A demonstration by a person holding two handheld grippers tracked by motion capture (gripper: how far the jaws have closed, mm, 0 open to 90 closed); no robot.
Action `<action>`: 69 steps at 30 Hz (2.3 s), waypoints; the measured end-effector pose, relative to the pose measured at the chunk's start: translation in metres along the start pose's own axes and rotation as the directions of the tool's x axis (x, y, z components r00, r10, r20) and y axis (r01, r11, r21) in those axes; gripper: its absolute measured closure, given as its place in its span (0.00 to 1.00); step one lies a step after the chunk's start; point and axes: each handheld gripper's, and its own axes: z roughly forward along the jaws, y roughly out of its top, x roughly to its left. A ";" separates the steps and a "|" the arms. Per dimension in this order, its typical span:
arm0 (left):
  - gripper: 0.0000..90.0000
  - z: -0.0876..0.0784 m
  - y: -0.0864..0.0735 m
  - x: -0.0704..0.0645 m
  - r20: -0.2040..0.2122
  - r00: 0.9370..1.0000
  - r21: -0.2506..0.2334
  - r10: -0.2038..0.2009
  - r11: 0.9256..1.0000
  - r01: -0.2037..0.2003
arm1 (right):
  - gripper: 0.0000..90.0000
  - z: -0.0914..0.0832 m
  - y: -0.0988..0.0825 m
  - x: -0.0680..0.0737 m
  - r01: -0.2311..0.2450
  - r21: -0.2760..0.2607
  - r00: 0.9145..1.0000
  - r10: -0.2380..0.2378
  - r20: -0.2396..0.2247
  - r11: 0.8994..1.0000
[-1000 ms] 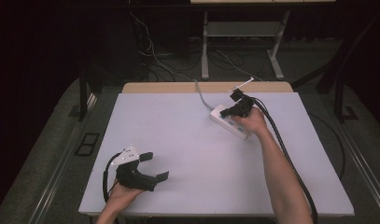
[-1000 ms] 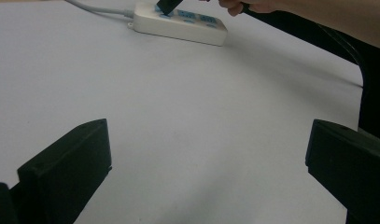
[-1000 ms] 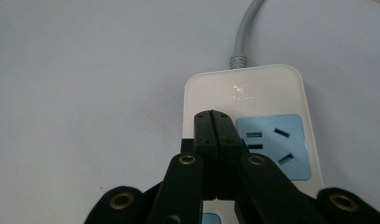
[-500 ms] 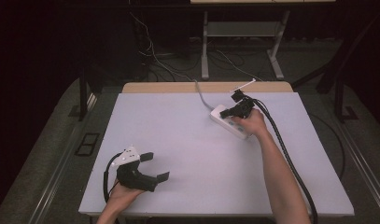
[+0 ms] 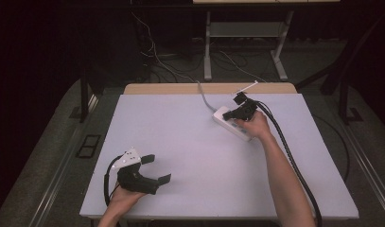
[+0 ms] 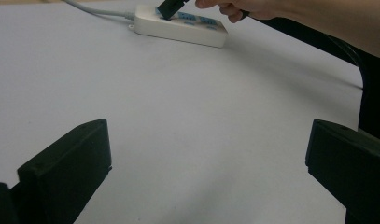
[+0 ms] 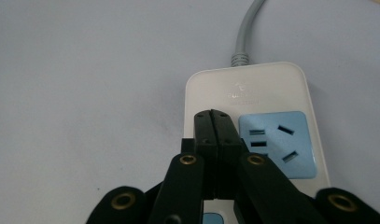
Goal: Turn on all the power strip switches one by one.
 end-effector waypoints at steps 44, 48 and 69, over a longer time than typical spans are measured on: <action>0.00 0.003 0.000 -0.005 0.012 1.000 -0.002 0.000 1.000 0.000 | 0.00 -0.100 -0.042 0.033 -0.056 -0.182 0.996 0.067 0.054 0.982; 0.00 0.004 0.001 -0.005 0.011 1.000 -0.002 0.002 1.000 -0.002 | 0.00 -0.113 -0.056 0.041 -0.053 -0.193 0.997 0.062 0.041 0.980; 0.00 0.003 0.001 -0.005 0.007 1.000 -0.004 -0.001 1.000 0.001 | 0.00 -0.146 -0.141 0.093 -0.057 -0.267 0.998 0.049 -0.035 0.962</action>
